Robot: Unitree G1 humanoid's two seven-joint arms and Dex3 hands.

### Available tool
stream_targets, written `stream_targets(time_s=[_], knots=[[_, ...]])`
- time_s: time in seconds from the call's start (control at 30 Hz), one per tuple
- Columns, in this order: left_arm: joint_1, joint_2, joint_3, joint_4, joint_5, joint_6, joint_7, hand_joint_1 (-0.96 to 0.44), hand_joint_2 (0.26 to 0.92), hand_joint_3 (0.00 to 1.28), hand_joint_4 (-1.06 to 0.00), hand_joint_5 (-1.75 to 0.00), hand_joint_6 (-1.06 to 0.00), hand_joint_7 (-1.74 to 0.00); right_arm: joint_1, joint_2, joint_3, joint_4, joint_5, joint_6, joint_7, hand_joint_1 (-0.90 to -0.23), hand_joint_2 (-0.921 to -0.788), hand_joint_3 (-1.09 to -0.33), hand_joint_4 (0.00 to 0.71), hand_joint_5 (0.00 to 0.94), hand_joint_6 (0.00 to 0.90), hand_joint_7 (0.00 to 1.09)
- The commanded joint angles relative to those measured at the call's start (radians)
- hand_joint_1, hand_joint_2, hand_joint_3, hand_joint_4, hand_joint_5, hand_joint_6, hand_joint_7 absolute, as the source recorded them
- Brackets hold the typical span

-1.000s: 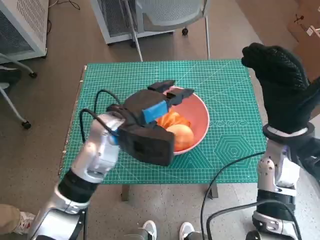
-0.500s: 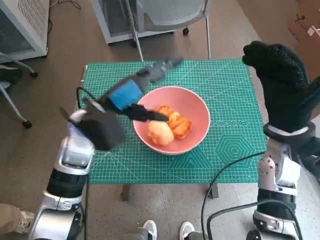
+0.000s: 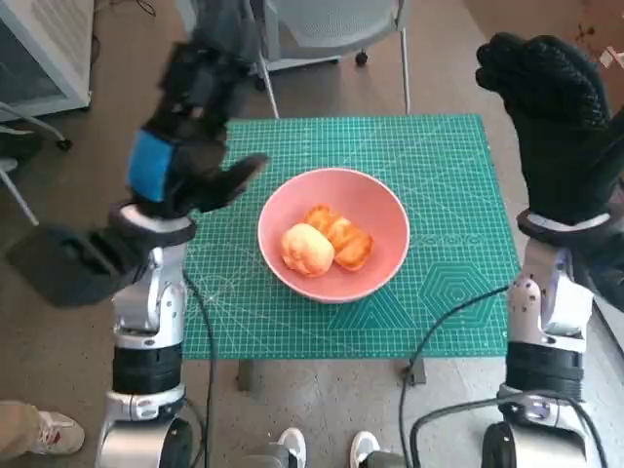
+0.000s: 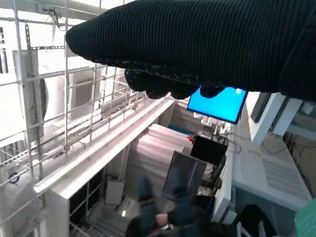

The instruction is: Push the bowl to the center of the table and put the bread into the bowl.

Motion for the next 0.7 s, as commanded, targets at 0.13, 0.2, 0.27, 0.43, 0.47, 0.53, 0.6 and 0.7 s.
stream_targets(time_s=[0.13,0.2,0.27,0.43,0.47,0.53,0.6,0.7], knots=[[0.062,-0.031,0.002,-0.043,-0.028,-0.013,0.028,-0.69,0.921,0.36,0.0,0.0,0.0,-0.24,-0.012,0.013,0.01,0.041,-0.023,-0.009,-0.009,-0.68,-0.921,-0.724,0.3,0.003,0.365,0.01],[0.068,-0.039,0.006,-0.039,-0.04,-0.015,0.031,-0.69,0.921,0.36,0.0,0.0,0.0,-0.23,-0.013,0.015,0.012,0.038,-0.023,-0.007,-0.01,-0.68,-0.921,-0.724,0.301,0.003,0.367,0.01],[0.071,-0.044,0.007,-0.036,-0.044,-0.019,0.036,-0.69,0.921,0.36,0.0,0.0,0.0,-0.24,-0.016,0.015,0.013,0.04,-0.024,-0.006,-0.009,-0.679,-0.921,-0.724,0.301,0.003,0.368,0.01],[0.072,-0.049,0.007,-0.034,-0.035,-0.022,0.052,-0.69,0.921,0.36,0.0,0.0,0.0,-0.24,-0.023,0.017,0.014,0.043,-0.019,0.001,-0.004,-0.689,-0.921,-0.723,0.3,0.002,0.371,0.01],[0.073,-0.048,0.008,-0.034,-0.035,-0.022,0.054,-0.69,0.921,0.36,0.0,0.0,0.0,-0.24,-0.023,0.018,0.015,0.041,-0.019,0.001,-0.004,-0.691,-0.921,-0.723,0.3,0.002,0.371,0.01],[0.074,-0.047,0.008,-0.034,-0.031,-0.024,0.058,-0.69,0.921,0.36,0.0,0.0,0.0,-0.24,-0.024,0.019,0.016,0.039,-0.018,0.002,-0.003,-0.692,-0.921,-0.723,0.299,0.001,0.371,0.01],[0.074,-0.047,0.007,-0.036,-0.026,-0.024,0.063,-0.69,0.921,0.36,0.0,0.0,0.0,-0.24,-0.027,0.019,0.016,0.038,-0.017,0.003,-0.002,-0.692,-0.921,-0.724,0.293,0.0,0.372,0.01],[0.075,-0.044,0.004,-0.042,-0.023,-0.02,0.067,-0.69,0.921,0.35,0.0,0.0,0.0,-0.25,-0.029,0.02,0.016,0.037,-0.015,0.004,0.0,-0.692,-0.921,-0.727,0.289,0.0,0.372,0.01]])
